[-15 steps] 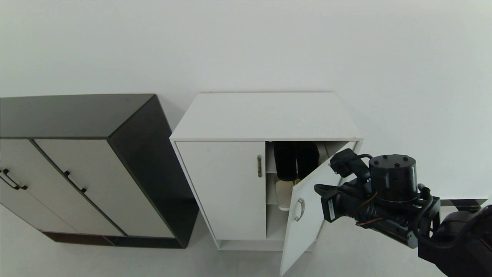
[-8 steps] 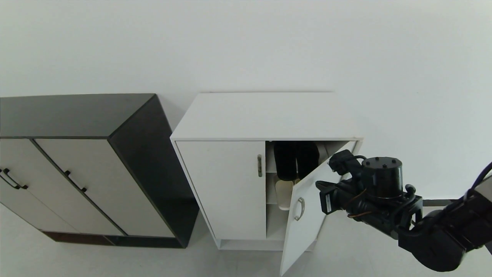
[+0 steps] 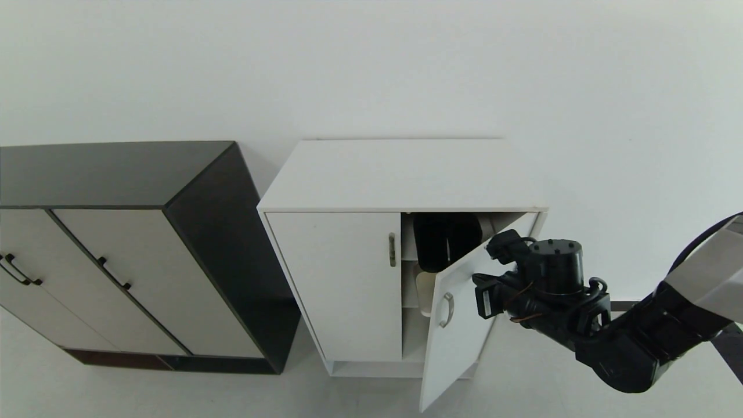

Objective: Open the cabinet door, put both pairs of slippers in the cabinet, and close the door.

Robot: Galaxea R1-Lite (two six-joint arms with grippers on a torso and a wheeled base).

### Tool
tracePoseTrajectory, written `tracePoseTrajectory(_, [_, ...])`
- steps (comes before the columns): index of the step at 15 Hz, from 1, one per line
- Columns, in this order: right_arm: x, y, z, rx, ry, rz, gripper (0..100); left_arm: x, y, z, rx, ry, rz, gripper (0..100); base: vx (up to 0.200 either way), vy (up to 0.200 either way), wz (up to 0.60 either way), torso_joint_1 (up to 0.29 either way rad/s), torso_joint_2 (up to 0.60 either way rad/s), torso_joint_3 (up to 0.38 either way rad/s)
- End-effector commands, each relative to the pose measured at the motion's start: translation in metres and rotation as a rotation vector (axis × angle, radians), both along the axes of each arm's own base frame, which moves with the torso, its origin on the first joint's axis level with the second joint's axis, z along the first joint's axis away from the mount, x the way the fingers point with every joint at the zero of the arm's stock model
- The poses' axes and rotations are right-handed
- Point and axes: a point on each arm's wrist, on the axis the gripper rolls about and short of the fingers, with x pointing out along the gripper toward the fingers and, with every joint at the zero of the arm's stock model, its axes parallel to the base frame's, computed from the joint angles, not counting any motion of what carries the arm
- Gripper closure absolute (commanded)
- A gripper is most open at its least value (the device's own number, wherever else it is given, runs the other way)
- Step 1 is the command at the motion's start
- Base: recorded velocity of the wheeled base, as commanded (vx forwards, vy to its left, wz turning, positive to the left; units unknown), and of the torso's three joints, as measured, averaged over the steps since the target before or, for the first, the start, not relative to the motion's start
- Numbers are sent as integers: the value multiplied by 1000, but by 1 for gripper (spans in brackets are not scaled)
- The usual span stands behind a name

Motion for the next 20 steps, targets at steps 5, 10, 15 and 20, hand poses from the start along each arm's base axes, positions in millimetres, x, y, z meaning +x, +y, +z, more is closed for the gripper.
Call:
tracePoseTrajectory(5, [21, 5, -5, 14, -13, -18, 100, 0, 0, 0, 0, 0, 0, 100, 0, 0, 0, 0, 0, 0])
tracePoseTrajectory(10, [32, 2, -8, 20, -19, -40, 100, 0, 0, 0, 0, 0, -1, 100, 0, 0, 0, 0, 0, 0])
tracePoseTrajectory(15, [49, 7, -12, 51, -31, -57, 100, 0, 0, 0, 0, 0, -1, 100, 0, 0, 0, 0, 0, 0])
tracePoseTrajectory(20, [68, -2, -20, 75, -25, -104, 100, 0, 0, 0, 0, 0, -1, 100, 0, 0, 0, 0, 0, 0])
